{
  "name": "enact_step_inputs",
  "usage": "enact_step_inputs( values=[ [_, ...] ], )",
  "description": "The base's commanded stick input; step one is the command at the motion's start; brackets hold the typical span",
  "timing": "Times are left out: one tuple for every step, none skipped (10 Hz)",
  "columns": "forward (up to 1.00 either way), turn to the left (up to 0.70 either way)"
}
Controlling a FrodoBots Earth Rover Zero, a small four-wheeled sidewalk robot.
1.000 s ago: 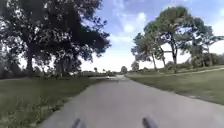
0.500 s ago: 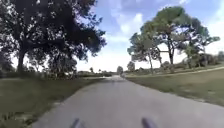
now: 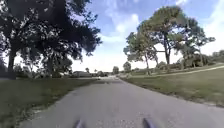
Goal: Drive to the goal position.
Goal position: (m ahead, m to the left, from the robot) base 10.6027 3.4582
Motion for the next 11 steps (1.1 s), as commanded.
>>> enact_step_inputs(
  values=[
    [0.69,0.03],
    [0.69,0.03],
    [0.69,0.04],
    [0.69,0.05],
    [0.69,0.07],
    [0.69,0.34],
    [0.69,0.34],
    [0.69,0.34],
    [0.69,0.33],
    [0.69,0.31],
    [0.69,0.12]
  ],
)
